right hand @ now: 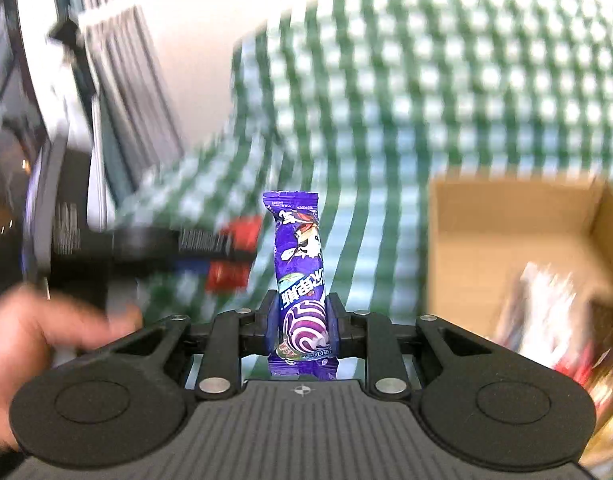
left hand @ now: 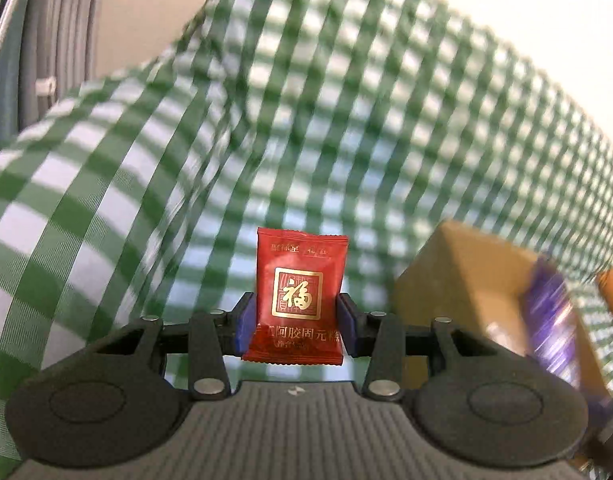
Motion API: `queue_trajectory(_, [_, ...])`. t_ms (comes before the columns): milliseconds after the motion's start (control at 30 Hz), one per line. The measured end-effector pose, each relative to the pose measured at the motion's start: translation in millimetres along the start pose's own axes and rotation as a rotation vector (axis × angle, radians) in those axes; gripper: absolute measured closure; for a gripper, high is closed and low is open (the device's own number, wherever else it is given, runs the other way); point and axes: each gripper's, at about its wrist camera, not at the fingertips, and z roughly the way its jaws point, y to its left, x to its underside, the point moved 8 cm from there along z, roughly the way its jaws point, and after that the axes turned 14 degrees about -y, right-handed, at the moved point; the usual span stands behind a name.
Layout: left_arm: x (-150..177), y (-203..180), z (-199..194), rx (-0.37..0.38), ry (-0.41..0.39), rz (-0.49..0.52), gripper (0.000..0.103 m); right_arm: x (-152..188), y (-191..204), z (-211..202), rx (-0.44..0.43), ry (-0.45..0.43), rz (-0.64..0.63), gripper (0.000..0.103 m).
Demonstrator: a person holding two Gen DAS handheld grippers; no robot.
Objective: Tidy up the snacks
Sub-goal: 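Carry the red packet and purple candy bar over the box with both tools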
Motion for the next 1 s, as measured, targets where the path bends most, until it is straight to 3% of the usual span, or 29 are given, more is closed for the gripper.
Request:
queue_trajectory(167, [-13.8, -52.6, -15.0, 0.117, -0.089, 0.011, 0.056, -65.6, -50.6, -41.4, 0.033, -0.189, -0.087, 0.077])
queue_trajectory(267, [-13.4, -89.7, -21.6, 0.206, -0.109, 0.031, 0.056, -71.5, -89.9, -57.1, 0.103, -0.237, -0.148, 0.077])
queue_trajectory(367, [-5.9, -128.7, -25.2, 0.3, -0.107, 0.045, 0.056, -51.0, -133.8, -66.3, 0.219, -0.236, -0.15, 0.077])
queue_trajectory(467, [6.7, -167.2, -28.0, 0.384, -0.096, 0.086, 0.056, -35.8, -176.1, -66.7, 0.319, -0.17, -0.058, 0.077])
queue_trajectory(633, [24.4, -216.1, -29.2, 0.489, -0.085, 0.149, 0.056, -30.9, -209.3, -77.7, 0.403, -0.168, -0.018, 0.077])
queue_trajectory(767, [29.8, -232.4, -25.9, 0.534, -0.082, 0.169, 0.056, -25.9, -229.0, -80.8, 0.433, -0.153, 0.001, 0.077])
queue_trajectory(1000, [40.2, -242.6, -21.4, 0.58, -0.045, 0.174, 0.056, -19.5, -228.8, -73.9, 0.43, -0.126, -0.037, 0.077])
